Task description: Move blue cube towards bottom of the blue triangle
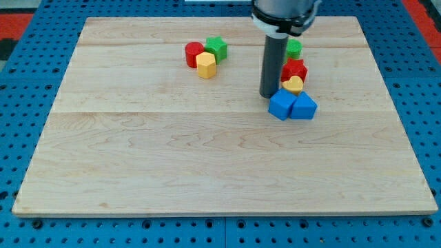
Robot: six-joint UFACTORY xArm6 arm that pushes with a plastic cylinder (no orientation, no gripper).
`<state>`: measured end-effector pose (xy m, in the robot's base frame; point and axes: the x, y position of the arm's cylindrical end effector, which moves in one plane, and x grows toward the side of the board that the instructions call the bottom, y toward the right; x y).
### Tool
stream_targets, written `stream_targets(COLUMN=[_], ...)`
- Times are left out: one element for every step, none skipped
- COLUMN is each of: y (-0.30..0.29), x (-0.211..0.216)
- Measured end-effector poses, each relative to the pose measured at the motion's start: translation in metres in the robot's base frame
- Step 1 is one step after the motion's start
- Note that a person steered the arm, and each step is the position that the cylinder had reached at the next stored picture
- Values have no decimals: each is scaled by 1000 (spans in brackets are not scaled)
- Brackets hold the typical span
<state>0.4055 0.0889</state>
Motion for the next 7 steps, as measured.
stream_targets(y=[20, 20, 21, 35, 32, 62, 80], x=[24, 48, 71, 89, 92, 91, 88])
